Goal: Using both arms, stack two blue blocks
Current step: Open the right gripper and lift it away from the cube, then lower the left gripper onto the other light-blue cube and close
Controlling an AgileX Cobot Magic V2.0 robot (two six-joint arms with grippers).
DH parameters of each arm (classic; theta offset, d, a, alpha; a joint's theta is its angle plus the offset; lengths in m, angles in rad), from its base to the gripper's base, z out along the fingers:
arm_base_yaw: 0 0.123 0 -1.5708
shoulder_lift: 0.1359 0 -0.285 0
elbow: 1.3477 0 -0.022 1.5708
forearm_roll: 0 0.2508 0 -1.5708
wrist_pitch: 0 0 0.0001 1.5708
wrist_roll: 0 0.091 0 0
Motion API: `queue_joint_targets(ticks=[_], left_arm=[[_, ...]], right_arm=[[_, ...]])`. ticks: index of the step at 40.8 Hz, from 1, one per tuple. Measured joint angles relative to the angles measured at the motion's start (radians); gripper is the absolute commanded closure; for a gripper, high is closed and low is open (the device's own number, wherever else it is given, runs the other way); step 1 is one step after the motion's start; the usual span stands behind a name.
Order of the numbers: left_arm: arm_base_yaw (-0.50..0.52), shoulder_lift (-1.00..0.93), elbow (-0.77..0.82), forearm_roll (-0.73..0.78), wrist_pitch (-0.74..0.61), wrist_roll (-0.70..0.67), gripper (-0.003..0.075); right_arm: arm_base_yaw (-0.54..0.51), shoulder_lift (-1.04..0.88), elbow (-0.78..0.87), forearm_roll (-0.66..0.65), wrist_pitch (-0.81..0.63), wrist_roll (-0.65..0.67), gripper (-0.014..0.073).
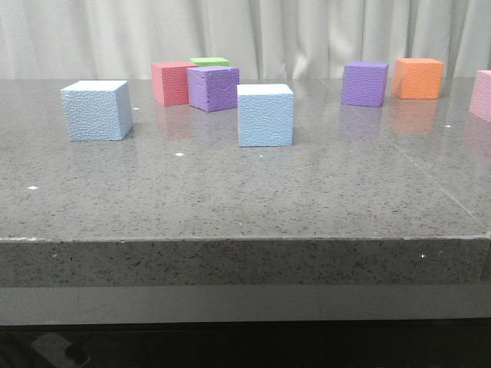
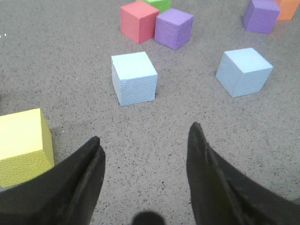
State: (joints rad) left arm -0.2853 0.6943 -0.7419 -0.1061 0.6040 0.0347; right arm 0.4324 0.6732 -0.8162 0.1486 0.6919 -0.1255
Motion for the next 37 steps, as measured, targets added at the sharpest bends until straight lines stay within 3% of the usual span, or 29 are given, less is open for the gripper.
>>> queue_joint_targets(ticks=[8,20,37], left_arm=[[0.0,0.159,-0.094,0.0,-0.002,0.0,0.0125],[0.0,0.493,-0.354,0.001,0.012,0.0,0.0122],[0.0,0.975,-0.756,0.023,0.209,-0.064,0.0122]], right_arm=[[0.0,-0.005,0.0,0.001,0.0,-0.004,-0.0071],[0.0,-0.005,0.006,0.001,0.0,-0.004,-0.0071],[0.0,-0.005,0.006,0.002,0.0,-0.004,-0.0071]])
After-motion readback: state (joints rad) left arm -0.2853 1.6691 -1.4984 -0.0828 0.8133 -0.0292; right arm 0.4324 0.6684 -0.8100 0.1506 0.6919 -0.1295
